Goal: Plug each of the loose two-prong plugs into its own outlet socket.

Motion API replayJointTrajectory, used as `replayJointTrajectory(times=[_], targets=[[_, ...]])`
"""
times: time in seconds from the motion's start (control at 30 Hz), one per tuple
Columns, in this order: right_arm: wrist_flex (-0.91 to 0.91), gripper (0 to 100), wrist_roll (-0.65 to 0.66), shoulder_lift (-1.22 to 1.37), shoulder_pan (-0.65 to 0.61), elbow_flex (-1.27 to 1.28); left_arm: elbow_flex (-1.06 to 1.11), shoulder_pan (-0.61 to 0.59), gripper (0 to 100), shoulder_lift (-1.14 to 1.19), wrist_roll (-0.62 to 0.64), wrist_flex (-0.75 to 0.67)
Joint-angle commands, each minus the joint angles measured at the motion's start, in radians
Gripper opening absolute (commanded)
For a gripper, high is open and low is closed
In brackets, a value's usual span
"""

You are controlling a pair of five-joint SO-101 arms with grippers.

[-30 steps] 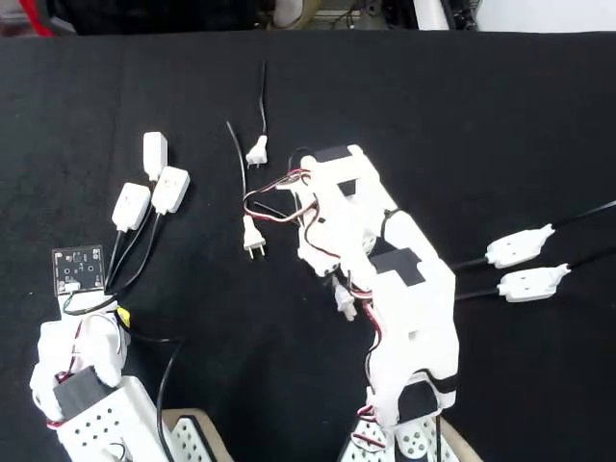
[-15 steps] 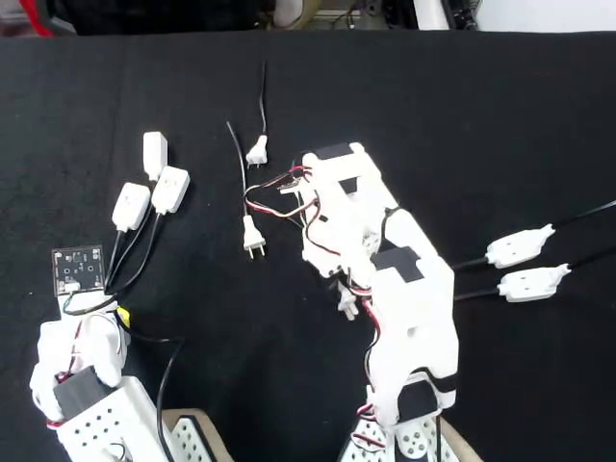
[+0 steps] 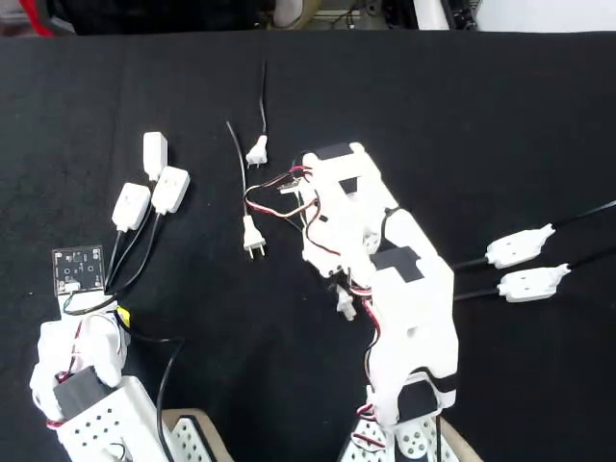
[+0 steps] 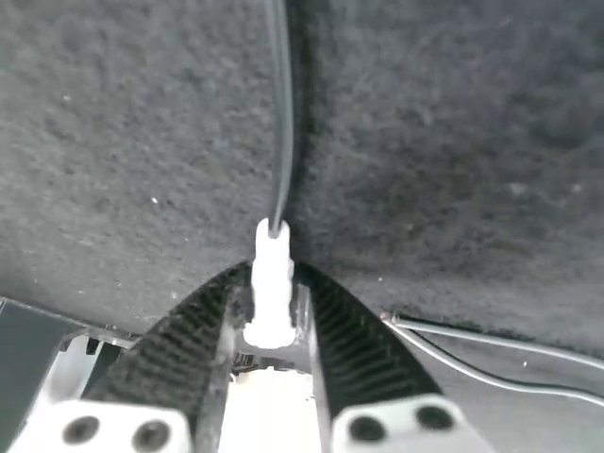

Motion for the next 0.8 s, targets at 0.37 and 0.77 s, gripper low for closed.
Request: replayJointTrajectory(times=[0.37,0.77], targets=[[-0.04,1.1,-0.011,-0.526,0.011,0.016,0.01,0.004,22,-0.009,-0.008,-0.002],[-0.522,1.1,-0.233,-1.305,-0.009,0.621,-0.01,-0.134,23,-0.008,0.064,-0.049]])
